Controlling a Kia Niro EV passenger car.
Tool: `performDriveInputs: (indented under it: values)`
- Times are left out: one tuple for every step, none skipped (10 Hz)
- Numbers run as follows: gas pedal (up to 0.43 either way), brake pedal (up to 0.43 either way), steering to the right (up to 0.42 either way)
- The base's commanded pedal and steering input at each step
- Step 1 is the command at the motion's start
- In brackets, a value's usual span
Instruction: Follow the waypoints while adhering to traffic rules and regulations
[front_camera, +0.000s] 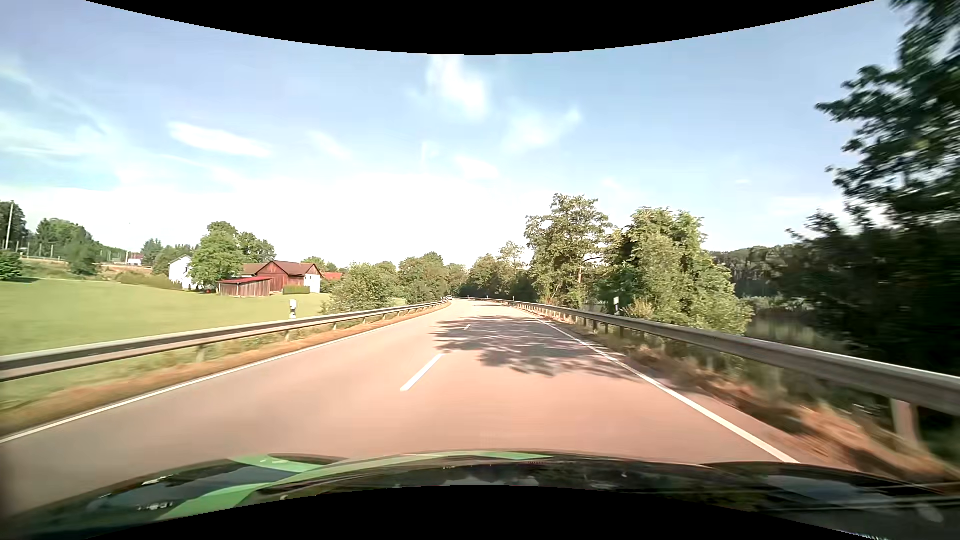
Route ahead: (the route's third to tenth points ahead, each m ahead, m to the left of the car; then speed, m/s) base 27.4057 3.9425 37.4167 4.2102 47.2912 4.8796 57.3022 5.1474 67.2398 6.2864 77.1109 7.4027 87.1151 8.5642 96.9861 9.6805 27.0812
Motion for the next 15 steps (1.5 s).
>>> performDriveInputs:
  values:
    - [0.240,0.000,-0.009]
    - [0.228,0.000,-0.009]
    - [0.220,0.000,-0.009]
    - [0.197,0.000,-0.009]
    - [0.197,0.000,-0.009]
    - [0.209,0.000,-0.009]
    - [0.209,0.000,-0.009]
    - [0.220,0.000,-0.009]
    - [0.228,0.000,-0.009]
    - [0.240,0.000,-0.009]
    - [0.248,0.000,-0.008]
    - [0.260,0.000,-0.008]
    - [0.268,0.000,-0.008]
    - [0.268,0.000,-0.008]
    - [0.260,0.000,-0.008]
